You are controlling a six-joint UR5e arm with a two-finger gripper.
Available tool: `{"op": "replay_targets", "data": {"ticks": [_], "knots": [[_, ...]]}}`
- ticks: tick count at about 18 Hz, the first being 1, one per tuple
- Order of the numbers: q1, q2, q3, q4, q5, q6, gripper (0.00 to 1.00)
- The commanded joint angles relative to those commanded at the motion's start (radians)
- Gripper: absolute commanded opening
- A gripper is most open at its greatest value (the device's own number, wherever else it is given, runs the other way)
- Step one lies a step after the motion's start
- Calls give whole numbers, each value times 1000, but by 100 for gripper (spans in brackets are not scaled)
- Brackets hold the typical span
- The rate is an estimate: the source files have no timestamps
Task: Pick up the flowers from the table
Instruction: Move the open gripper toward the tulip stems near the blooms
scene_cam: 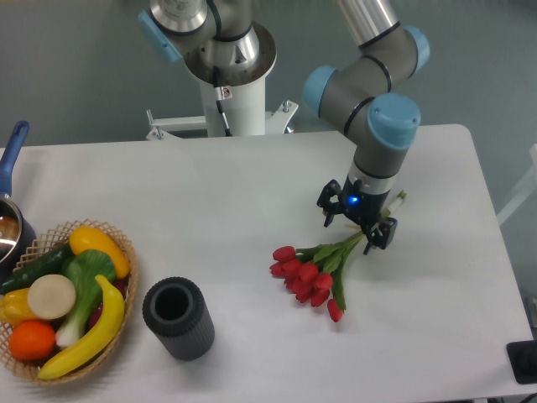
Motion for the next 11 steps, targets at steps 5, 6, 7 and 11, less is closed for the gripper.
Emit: {"op": "replay_targets", "data": {"ticks": [5,6,7,11], "knots": [[3,-20,12,-12,2,-3,100],[8,-23,14,-11,2,-3,100],[11,-29,17,-6,2,-3,100],[12,-54,35,-3,0,-8,100]]}}
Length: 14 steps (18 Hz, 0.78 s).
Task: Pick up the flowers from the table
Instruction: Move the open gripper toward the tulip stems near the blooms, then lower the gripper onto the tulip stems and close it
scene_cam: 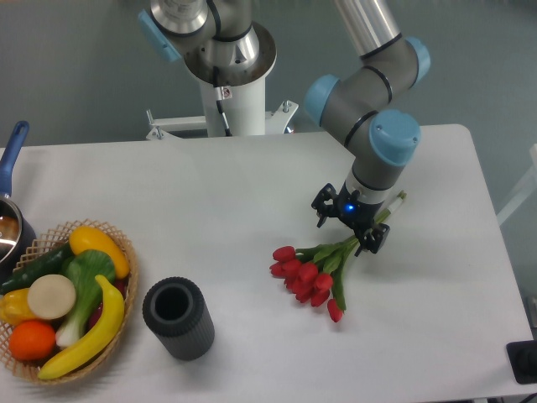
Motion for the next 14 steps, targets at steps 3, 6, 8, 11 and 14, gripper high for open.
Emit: {"op": "replay_targets", "data": {"ticks": [3,6,8,11,14], "knots": [[0,-20,2,6,2,0,100],[0,-31,3,5,3,0,100],[0,-35,2,5,3,2,100],[0,-38,2,2,3,3,100],[-2,-45,-2,2,3,2,100]]}}
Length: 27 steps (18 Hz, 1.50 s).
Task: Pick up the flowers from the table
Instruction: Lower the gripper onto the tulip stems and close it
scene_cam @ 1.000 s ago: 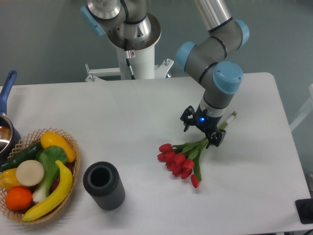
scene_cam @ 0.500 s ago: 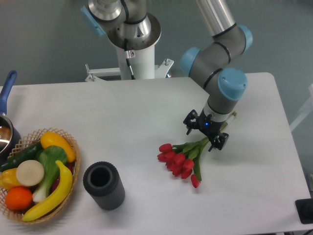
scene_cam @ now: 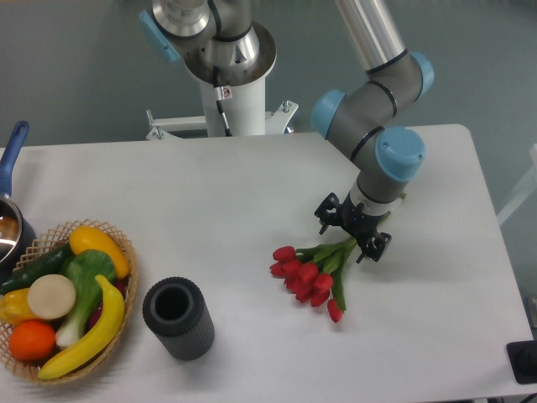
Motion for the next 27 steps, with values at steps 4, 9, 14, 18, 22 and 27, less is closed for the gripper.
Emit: {"op": "replay_targets", "data": {"ticks": [4,9,14,18,22,27], "knots": [[-3,-9,0,2,3,-2,96],[-2,-11,5,-6,2,-2,69],[0,-5,5,-11,0,-5,51],[2,-2,5,-12,0,-6,43],[3,5,5,-20,-2,-11,40],[2,20,0,-28,-2,-29,36]]}}
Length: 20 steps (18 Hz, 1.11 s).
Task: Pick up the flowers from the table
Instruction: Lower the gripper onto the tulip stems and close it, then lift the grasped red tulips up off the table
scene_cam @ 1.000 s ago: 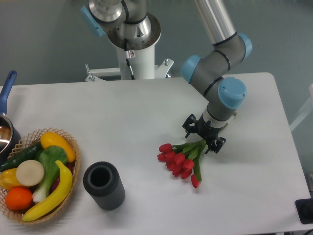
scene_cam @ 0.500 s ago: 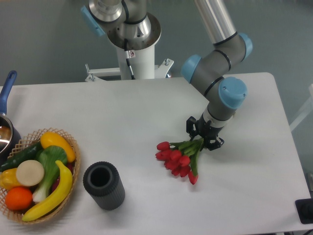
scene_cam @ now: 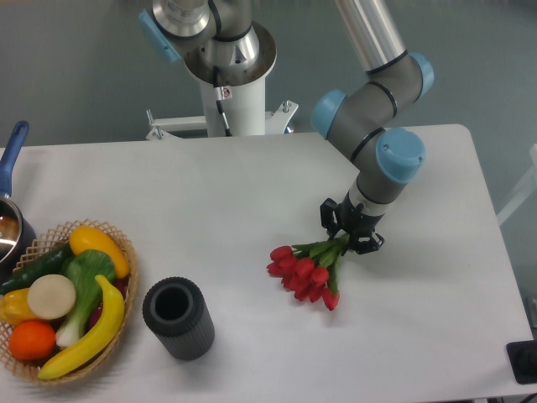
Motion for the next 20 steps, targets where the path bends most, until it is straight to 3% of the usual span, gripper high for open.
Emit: {"op": "replay_targets", "data": {"ticks": [3,9,18,20], "knots": [[3,15,-2,-3,-3,0,36],[6,101,-5,-61,-21,-18,36],[-5,360,5,-58,-277,-205,36],[-8,391,15,-48,-349,-254,36]]}}
